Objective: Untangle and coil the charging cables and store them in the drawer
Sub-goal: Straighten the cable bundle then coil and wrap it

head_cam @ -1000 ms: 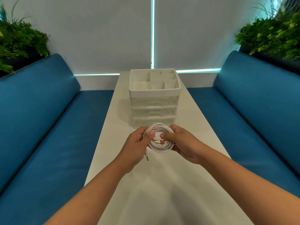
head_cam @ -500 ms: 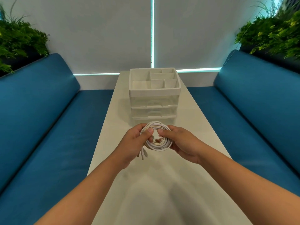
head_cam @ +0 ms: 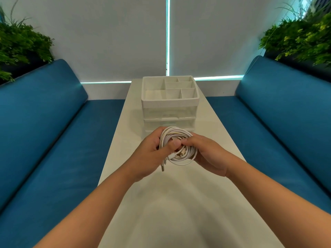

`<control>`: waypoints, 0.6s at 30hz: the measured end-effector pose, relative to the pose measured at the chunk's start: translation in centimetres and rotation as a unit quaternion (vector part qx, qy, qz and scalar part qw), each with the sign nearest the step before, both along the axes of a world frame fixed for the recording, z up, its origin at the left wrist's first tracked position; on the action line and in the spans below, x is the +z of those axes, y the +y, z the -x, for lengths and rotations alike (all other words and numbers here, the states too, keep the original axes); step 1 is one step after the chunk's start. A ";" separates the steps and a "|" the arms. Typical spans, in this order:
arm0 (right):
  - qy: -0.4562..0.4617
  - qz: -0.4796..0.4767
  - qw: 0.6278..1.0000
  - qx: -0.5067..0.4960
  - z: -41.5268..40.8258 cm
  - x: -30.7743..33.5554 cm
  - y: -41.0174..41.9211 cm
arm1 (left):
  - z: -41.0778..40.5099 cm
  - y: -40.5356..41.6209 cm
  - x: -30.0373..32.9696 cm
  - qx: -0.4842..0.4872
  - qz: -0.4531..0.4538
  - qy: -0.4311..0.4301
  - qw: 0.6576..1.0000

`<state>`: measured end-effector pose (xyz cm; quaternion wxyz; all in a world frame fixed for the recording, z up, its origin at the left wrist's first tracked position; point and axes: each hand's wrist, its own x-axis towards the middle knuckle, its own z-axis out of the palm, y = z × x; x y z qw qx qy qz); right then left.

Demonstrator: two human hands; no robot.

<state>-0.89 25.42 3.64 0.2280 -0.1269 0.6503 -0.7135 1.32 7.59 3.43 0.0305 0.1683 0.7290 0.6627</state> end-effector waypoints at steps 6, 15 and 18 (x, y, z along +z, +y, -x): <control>-0.029 -0.017 0.999 -0.020 -0.2 0.4 0.4 | 0.1 0.0 -0.3 0.015 0.020 -0.007 1.000; -0.105 0.054 0.992 -0.033 -0.1 -0.1 0.5 | -0.2 0.2 -0.5 0.049 0.058 0.048 0.996; -0.095 0.048 0.994 -0.003 -0.1 -0.2 0.7 | -0.3 0.2 -0.5 0.063 0.083 0.068 0.992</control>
